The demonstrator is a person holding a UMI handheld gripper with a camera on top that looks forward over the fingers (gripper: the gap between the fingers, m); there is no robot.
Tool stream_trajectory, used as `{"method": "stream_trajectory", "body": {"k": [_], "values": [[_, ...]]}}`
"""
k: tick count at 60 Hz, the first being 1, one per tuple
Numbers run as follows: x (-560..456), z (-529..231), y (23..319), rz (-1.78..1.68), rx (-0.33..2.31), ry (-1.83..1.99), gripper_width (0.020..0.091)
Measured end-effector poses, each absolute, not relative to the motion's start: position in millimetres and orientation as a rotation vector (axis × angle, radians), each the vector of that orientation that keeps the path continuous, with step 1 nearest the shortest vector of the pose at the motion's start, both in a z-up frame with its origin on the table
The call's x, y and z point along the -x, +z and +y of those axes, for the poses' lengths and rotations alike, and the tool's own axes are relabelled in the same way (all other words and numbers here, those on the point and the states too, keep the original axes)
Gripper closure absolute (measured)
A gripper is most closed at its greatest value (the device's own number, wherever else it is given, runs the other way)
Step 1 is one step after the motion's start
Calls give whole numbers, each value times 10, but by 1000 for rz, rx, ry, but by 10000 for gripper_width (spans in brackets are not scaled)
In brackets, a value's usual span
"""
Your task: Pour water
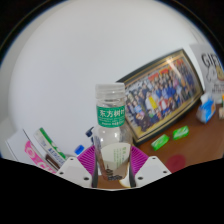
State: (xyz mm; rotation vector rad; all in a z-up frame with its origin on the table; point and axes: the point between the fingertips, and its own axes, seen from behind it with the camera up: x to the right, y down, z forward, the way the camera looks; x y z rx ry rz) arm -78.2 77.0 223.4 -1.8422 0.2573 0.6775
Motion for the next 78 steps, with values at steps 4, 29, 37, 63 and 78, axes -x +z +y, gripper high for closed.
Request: {"method": "stream_trajectory", "body": {"k": [4, 29, 37, 63, 78], "values": [[380, 871, 2182, 163, 1831, 461, 675], [-585, 1150, 730, -25, 1957, 14, 671], [-644, 1126, 569, -7, 1966, 18, 652], [-694, 369, 839, 53, 2096, -32, 247], [-369, -908, 1509, 94, 2176, -75, 248]]}}
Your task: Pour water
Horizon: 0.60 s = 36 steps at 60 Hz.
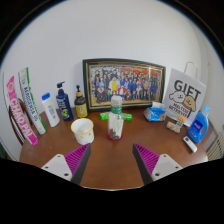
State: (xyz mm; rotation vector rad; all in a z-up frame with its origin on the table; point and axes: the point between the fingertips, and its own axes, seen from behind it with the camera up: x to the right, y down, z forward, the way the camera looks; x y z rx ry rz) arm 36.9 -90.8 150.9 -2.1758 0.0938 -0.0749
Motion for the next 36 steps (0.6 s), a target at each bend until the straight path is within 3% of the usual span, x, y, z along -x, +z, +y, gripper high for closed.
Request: {"method": "stream_trajectory", "body": {"k": [14, 36], "values": [[-140, -1860, 1926, 96, 2198, -107, 248], [-209, -2357, 2147, 45, 2156, -156, 251]]}}
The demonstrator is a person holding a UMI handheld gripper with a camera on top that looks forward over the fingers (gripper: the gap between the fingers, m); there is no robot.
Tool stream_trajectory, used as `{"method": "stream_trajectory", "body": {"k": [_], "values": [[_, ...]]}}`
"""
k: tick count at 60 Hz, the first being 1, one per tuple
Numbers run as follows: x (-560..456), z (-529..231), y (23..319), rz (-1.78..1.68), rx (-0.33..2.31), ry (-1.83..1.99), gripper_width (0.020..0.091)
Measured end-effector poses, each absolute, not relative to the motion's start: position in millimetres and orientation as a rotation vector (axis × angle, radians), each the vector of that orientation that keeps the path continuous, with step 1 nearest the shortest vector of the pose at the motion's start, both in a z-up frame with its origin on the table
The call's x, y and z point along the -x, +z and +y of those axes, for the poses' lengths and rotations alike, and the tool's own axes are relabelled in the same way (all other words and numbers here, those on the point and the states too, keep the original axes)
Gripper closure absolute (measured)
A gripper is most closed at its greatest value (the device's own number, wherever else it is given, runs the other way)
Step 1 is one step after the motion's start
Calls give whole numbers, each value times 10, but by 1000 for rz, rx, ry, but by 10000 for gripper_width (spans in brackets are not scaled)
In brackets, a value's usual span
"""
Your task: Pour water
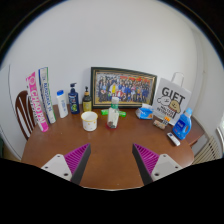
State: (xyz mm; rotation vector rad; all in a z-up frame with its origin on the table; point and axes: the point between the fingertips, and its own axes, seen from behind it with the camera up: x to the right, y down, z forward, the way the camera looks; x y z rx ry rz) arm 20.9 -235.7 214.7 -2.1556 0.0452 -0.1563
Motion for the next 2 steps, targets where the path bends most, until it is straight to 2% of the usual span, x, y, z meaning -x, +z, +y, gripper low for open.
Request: {"method": "stream_trajectory", "body": {"k": [2], "values": [[-206, -2378, 2168, 42, 2152, -147, 247]]}}
